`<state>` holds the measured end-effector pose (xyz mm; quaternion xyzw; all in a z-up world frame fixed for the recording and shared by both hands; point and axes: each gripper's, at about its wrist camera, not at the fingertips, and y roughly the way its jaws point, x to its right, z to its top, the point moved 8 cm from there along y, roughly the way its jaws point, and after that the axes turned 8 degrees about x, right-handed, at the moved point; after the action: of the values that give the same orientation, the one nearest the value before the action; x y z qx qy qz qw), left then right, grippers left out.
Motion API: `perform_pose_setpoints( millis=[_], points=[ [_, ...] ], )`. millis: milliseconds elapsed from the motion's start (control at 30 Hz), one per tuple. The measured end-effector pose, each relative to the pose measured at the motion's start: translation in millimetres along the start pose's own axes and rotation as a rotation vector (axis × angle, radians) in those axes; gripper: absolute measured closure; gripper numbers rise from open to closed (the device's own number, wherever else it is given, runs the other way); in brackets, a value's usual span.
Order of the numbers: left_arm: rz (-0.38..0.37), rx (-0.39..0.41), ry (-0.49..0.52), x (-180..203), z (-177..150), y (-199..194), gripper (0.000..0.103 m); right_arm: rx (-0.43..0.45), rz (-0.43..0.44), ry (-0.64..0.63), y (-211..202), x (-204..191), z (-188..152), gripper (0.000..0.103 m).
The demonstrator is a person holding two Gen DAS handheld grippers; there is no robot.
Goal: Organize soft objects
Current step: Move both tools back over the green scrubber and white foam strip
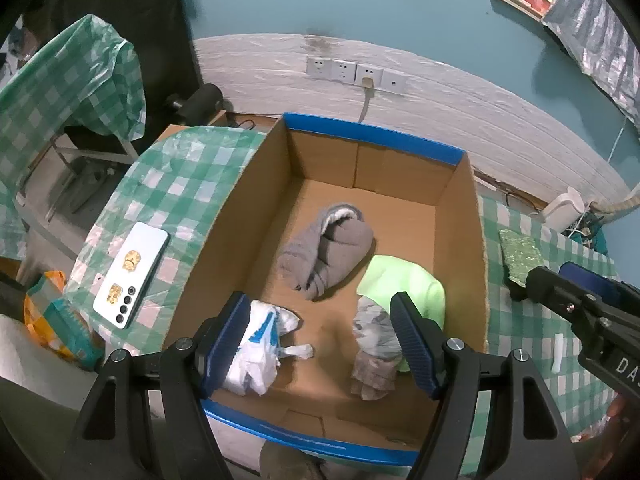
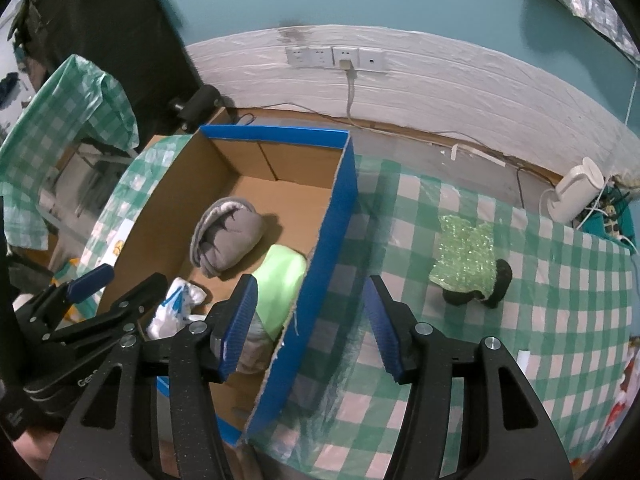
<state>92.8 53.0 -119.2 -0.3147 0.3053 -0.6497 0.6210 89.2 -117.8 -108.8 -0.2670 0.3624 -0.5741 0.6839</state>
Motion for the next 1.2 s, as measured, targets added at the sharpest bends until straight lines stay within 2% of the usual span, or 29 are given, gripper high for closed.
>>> perform_pose_setpoints(
  millis=[400, 733, 1200],
  points=[
    [-0.048, 0.012, 0.036, 31, 1, -7, 0.029, 0.002, -0.027, 0.049, -9, 33, -7, 0.046],
    [-0.088, 0.029, 0.084, 68, 1, -15, 0.028, 0.013, -0.049, 0.113, -23, 77, -16, 0.046],
    [-0.12, 0.042, 0.213, 131, -6, -18, 0.028, 0.032, -0.102, 0.209, -43, 139, -27, 0.044]
  ],
)
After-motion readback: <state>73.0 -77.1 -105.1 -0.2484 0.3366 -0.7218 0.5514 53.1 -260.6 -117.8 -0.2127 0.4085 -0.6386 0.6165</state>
